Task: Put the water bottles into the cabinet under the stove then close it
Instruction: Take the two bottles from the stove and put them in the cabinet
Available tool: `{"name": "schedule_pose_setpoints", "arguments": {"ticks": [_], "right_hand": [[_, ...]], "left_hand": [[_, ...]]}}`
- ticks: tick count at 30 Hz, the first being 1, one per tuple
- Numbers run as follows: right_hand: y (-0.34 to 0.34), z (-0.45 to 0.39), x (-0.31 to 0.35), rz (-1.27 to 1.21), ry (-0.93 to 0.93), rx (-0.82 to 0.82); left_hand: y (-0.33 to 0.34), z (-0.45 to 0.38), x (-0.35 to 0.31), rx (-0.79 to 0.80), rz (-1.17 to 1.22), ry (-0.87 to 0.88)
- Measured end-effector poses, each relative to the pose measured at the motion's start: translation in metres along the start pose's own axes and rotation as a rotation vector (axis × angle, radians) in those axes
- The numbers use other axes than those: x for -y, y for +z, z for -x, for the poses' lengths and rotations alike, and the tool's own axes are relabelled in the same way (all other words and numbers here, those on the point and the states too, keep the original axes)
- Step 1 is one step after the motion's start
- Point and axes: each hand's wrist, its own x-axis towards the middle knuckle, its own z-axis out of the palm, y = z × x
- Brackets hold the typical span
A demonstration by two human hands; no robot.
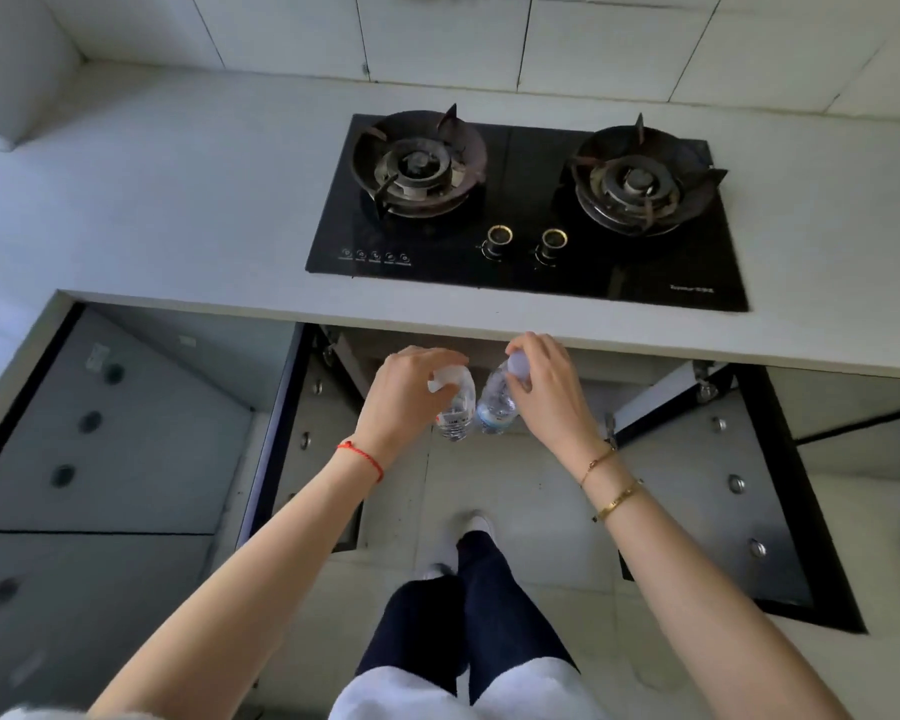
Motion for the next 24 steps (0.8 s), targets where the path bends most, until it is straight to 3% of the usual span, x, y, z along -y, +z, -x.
{"name": "schedule_pose_setpoints", "arguments": {"ticks": [15, 24], "right_hand": [[0.270, -0.037, -0.208, 0.040, 0.091, 0.199], [0.412, -0.073, -0.322, 0.035, 0.136, 0.161]], "left_hand": [[0.245, -0.095, 0.202, 0.147, 0.000, -0.063], [0.400, -0.167, 0.335, 0.123, -0.013, -0.158]]}}
